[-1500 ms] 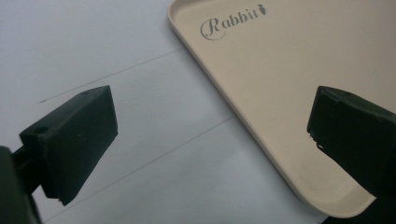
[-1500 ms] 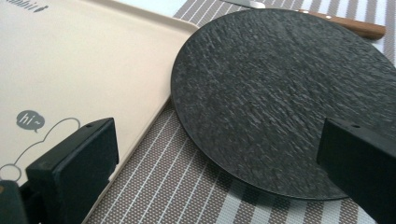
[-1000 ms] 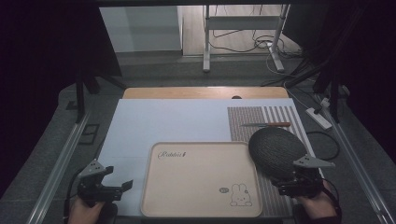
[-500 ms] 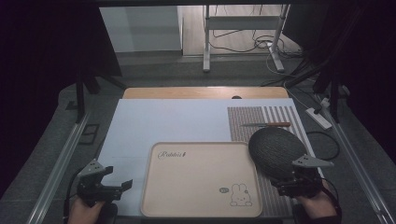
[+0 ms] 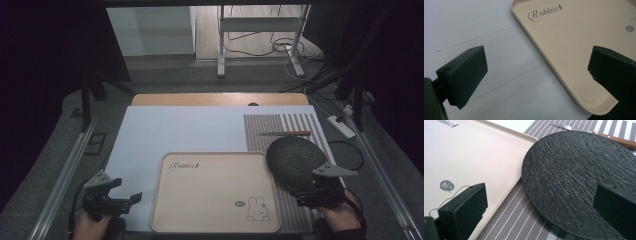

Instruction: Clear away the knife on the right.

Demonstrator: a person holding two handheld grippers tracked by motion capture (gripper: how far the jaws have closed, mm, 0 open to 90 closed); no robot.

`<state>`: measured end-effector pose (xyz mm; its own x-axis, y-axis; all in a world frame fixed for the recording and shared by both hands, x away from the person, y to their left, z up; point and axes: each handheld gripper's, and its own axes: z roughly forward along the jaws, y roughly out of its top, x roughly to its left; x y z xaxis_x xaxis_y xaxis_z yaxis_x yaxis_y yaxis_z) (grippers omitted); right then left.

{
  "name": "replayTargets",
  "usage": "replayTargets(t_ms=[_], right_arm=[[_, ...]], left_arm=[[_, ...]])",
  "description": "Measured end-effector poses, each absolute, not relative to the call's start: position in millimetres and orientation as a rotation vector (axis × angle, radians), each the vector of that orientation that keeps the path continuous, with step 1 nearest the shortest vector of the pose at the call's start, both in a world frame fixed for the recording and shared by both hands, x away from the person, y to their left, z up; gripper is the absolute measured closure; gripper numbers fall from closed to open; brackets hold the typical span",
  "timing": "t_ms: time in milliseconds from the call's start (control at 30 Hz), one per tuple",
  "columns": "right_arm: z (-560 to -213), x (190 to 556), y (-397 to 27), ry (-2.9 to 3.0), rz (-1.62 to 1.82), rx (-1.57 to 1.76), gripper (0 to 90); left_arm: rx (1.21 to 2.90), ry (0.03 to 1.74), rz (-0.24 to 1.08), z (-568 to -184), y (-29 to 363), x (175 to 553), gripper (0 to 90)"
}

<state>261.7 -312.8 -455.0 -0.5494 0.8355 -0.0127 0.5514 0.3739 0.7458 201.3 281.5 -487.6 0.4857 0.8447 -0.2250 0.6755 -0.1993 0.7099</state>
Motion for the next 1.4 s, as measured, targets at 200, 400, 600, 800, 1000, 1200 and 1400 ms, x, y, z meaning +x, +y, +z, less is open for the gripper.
replayTargets(t_ms=[200, 400, 600, 800, 1000, 1200, 1400], right_arm=[[-453.9, 266.1, -313.4, 2.250, 0.983, 1.207, 0.0], [-453.7, 272.2, -312.4, 2.284, 0.975, 1.178, 0.0], [-451.6, 280.7, -311.4, 2.306, 1.008, 1.173, 0.0], [-449.0, 290.5, -308.6, 2.305, 1.018, 1.189, 0.0], [-455.7, 300.4, -308.0, 2.326, 1.016, 1.242, 0.0], [-453.9, 308.3, -306.4, 2.317, 0.992, 1.229, 0.0], [-453.2, 321.8, -302.8, 2.315, 0.990, 1.250, 0.0]], left_arm=[[1.939, 1.255, 0.274, -487.5, 282.2, 200.8, 2.7], [1.939, 1.256, 0.274, -487.5, 282.1, 200.8, 2.6], [1.937, 1.260, 0.271, -487.5, 282.5, 201.0, 2.6], [1.937, 1.259, 0.274, -487.6, 282.3, 200.9, 2.6], [1.939, 1.261, 0.278, -487.5, 282.0, 200.8, 2.4], [1.938, 1.257, 0.275, -487.5, 282.4, 200.7, 1.6], [1.941, 1.253, 0.279, -487.5, 281.9, 200.6, 0.7]])
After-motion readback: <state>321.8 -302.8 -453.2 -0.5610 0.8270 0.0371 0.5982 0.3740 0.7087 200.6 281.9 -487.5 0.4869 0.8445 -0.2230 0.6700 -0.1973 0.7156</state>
